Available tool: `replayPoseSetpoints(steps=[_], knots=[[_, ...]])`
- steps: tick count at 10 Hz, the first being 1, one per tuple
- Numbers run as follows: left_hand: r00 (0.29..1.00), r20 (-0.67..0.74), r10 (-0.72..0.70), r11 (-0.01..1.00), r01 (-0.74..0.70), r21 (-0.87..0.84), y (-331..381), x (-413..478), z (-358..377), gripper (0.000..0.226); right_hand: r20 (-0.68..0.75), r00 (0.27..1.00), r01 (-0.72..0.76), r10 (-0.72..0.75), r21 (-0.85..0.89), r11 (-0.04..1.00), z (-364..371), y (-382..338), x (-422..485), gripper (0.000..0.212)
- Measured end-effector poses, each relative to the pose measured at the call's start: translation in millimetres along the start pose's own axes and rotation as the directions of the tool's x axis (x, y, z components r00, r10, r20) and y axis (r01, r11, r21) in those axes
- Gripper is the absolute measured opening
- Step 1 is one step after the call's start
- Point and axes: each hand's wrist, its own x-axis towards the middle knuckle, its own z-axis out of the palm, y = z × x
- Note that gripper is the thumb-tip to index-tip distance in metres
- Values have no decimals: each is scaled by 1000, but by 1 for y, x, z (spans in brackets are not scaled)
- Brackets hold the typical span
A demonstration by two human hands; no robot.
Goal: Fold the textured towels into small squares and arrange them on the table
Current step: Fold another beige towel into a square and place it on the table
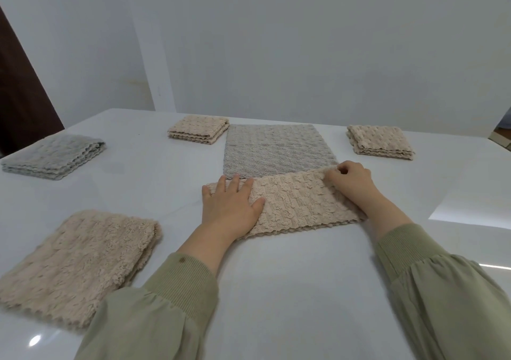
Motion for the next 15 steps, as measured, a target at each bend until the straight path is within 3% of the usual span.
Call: replayPoseSetpoints(steps=[1,3,4,6,7,8,9,10,11,12,13,14,15], knots=[[1000,-13,1,1000,-1,-7,0,0,1,62,-17,1000,-11,15,206,979,-2,-2,-3,19],[1000,-20,-2,1000,2,-12,0,0,0,62,-54,999,21,-7,282,959,-7,-10,-5,24],[1000,-17,-4,1000,3,-14,1,-1,0,61,-32,999,11,-3,250,968,-10,-13,-5,13],[1000,-28,-9,1000,9,-23,1,-2,0,61,74,997,-7,-11,248,969,-17,-26,-11,14],[999,-49,-17,999,16,-39,1,-3,-2,61,109,990,58,-90,263,963,-23,-42,-20,13],[990,-140,7,990,-27,-139,3,-5,-9,63,119,961,223,-249,199,954,-32,-65,-33,19],[984,-173,31,784,-132,-607,6,-9,-21,65,191,886,393,-423,175,903,-39,-90,-50,31],[977,-177,122,415,-212,-885,10,-17,-35,63,271,802,499,-532,184,847,-39,-109,-67,38],[956,-245,159,334,-286,-898,10,-27,-47,35,254,768,556,-588,190,809,-37,-116,-75,34],[957,-249,152,355,-288,-889,8,-33,-55,12,195,771,587,-607,151,795,-35,-117,-76,35],[956,-278,93,374,-293,-880,9,-34,-57,10,108,795,580,-597,153,800,-32,-114,-74,31],[912,-405,-64,412,-346,-843,10,-34,-58,26,48,871,477,-489,156,865,-30,-110,-67,42],[867,-455,-201,384,-358,-851,8,-36,-62,33,37,949,299,-314,220,928,-24,-101,-56,76]])
